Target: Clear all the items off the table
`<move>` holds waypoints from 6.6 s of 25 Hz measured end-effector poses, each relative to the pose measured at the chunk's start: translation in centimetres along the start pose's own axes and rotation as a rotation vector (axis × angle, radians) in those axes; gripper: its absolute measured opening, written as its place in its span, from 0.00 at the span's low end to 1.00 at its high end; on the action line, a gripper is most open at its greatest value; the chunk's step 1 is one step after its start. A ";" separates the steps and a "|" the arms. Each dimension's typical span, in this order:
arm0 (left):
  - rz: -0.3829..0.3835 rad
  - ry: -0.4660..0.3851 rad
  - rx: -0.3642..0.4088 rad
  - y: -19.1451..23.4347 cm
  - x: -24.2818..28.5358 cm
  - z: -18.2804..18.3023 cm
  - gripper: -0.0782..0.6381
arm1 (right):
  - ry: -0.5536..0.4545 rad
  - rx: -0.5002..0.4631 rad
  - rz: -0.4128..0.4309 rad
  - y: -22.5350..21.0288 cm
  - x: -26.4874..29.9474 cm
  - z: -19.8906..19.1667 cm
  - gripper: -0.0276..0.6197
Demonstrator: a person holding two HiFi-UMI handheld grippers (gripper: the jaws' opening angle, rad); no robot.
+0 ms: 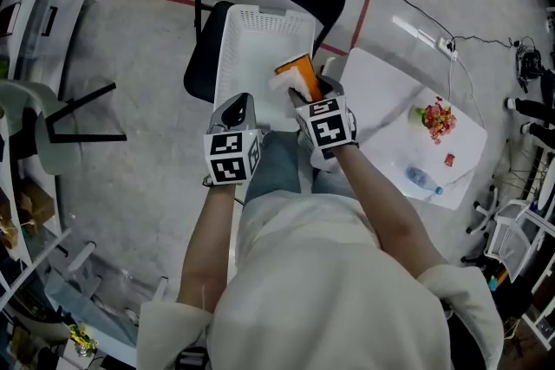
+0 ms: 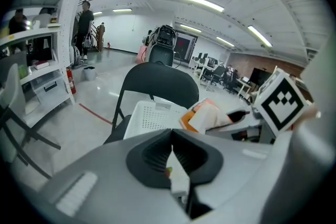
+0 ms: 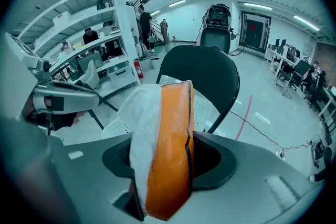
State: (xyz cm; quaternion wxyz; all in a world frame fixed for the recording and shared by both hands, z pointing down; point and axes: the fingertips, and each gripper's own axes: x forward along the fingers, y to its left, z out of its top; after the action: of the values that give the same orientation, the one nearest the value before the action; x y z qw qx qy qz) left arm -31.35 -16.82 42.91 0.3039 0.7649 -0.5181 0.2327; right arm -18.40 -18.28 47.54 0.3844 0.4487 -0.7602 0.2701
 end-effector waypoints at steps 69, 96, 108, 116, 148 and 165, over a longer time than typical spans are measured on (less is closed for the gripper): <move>-0.033 0.092 -0.041 3.8 6.8 -4.3 0.12 | 0.129 -0.004 0.057 4.4 11.4 -3.1 0.04; -0.150 0.071 0.088 -3.8 4.2 -1.8 0.12 | -0.013 0.130 -0.043 1.3 1.7 -3.2 0.04; -0.265 0.087 0.200 -12.1 4.2 -1.2 0.12 | -0.080 0.237 -0.169 -5.5 -4.8 -5.6 0.04; -0.324 0.097 0.267 -18.0 3.9 -1.6 0.12 | -0.105 0.296 -0.221 -8.7 -9.0 -8.8 0.04; -0.574 0.195 0.527 -42.5 2.8 -10.5 0.12 | -0.181 0.635 -0.479 -21.1 -25.2 -29.1 0.04; -0.663 0.289 0.646 -52.1 4.3 -18.0 0.12 | -0.131 0.886 -0.556 -24.3 -28.8 -43.6 0.05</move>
State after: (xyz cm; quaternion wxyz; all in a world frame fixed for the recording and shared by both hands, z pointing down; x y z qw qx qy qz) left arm 18.07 7.54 46.91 0.1776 0.9039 -0.1004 0.3760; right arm 26.79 17.35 49.67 0.1667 0.7688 -0.4480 0.4249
